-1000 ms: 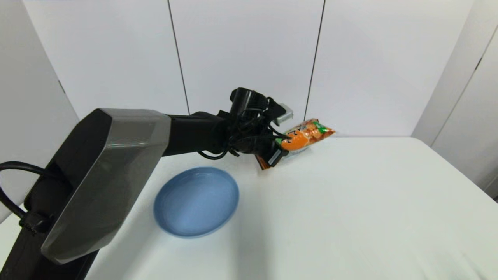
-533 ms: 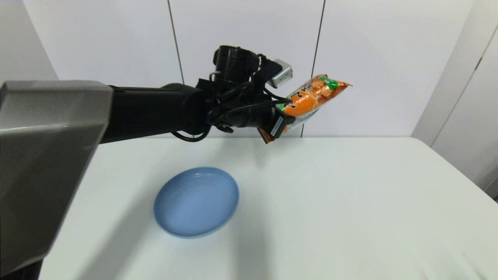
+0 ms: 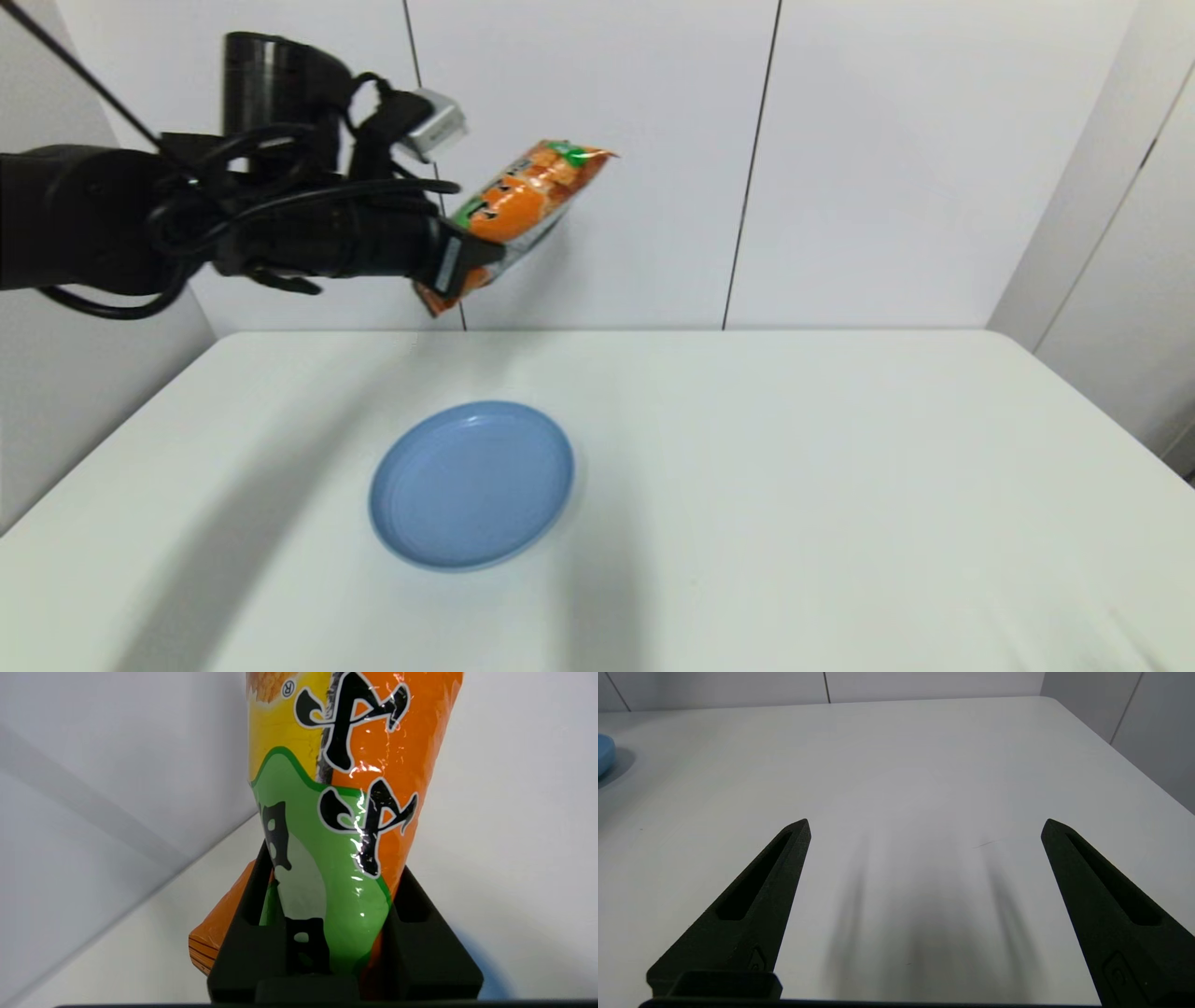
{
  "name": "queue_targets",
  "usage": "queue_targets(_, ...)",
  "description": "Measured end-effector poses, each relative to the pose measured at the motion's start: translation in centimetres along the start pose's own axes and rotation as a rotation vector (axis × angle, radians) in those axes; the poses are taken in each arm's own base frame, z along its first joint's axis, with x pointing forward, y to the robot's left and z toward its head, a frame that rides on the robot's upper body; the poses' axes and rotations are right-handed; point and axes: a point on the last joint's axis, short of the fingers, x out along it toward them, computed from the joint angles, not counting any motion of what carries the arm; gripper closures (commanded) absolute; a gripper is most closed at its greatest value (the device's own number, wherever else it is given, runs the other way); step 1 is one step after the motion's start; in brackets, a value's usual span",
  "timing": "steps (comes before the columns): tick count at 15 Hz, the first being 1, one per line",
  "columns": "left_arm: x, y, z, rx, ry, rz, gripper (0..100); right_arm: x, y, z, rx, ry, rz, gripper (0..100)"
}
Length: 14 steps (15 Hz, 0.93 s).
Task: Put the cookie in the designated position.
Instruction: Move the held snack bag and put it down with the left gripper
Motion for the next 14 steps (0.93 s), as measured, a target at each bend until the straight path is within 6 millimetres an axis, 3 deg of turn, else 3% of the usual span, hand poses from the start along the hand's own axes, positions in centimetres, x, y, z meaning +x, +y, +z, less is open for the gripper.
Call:
queue_targets(2,-3.2,2.2,-2.5,-0.079,0.057,0.093,100,0.0,0.0,0.0,0.0,0.0,0.0,0)
queue_targets(5,-6.5,3.1,-6.2,-0.254,0.136,0.178,100,0.0,0.0,0.0,0.0,0.0,0.0,0)
queue_targets(9,-7.9,2.0,-10.7,-0.463,0.277,0.198,100,0.0,0.0,0.0,0.0,0.0,0.0,0)
queue_targets(14,-8.0,1.1,-13.1,-0.551,0.434,0.176,100,0.0,0.0,0.0,0.0,0.0,0.0,0)
